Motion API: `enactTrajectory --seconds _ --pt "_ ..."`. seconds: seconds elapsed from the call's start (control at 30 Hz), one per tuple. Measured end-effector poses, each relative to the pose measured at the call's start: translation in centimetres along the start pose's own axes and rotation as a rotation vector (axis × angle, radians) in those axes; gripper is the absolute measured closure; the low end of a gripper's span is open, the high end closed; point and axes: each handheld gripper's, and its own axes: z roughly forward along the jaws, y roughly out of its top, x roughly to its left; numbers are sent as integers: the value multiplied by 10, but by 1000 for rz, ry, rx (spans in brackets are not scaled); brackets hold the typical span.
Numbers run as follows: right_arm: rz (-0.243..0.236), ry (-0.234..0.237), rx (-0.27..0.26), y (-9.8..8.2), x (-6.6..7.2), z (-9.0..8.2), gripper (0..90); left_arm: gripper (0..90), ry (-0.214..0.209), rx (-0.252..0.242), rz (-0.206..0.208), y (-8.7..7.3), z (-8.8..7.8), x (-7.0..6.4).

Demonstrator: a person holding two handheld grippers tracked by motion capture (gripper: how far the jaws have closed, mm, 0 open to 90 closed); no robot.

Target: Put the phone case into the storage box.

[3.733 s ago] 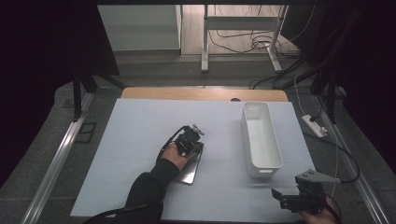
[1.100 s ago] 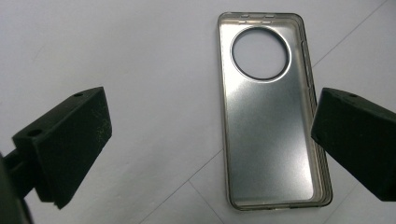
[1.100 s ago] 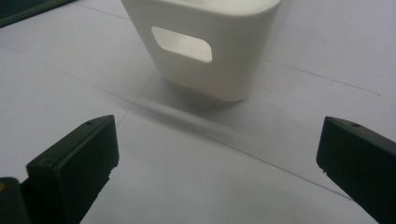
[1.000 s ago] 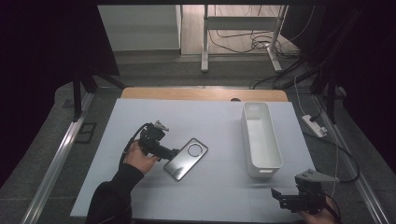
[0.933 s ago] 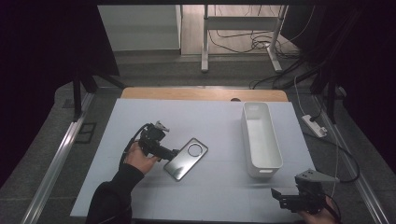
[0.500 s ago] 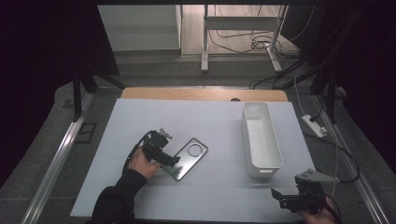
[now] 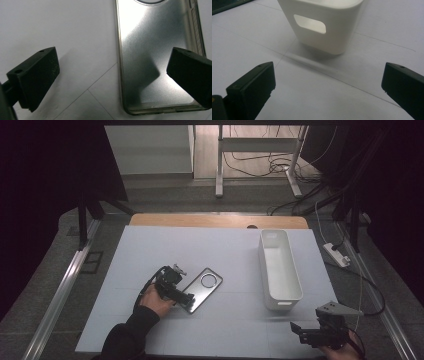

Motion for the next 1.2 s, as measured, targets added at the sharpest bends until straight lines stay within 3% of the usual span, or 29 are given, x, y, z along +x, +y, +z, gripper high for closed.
enactTrajectory --seconds 0.43,0.57,0.67,0.7,0.83,0.97,1.1,1.2 --pt "-1 0 0 0 0 0 0 13 13 28 -16 1 2 -4" --pt "-1 0 1 0 0 0 0 171 -6 24 3 0 -5 -8" --pt "-2 0 1 0 0 0 0 372 -15 15 5 -1 -8 -9" --pt "-5 0 1 0 0 0 0 372 -21 10 2 -1 -9 -9" --pt "-8 0 1 0 1 0 0 600 -38 1 -19 -2 -12 -3" --pt "-6 0 1 0 1 0 0 758 -89 -9 -35 -4 -12 2" --pt "-8 0 3 0 1 0 0 850 -90 -15 -51 -6 -12 6" --pt "-11 -1 3 0 1 0 1 870 -104 -17 -59 -6 -12 8"
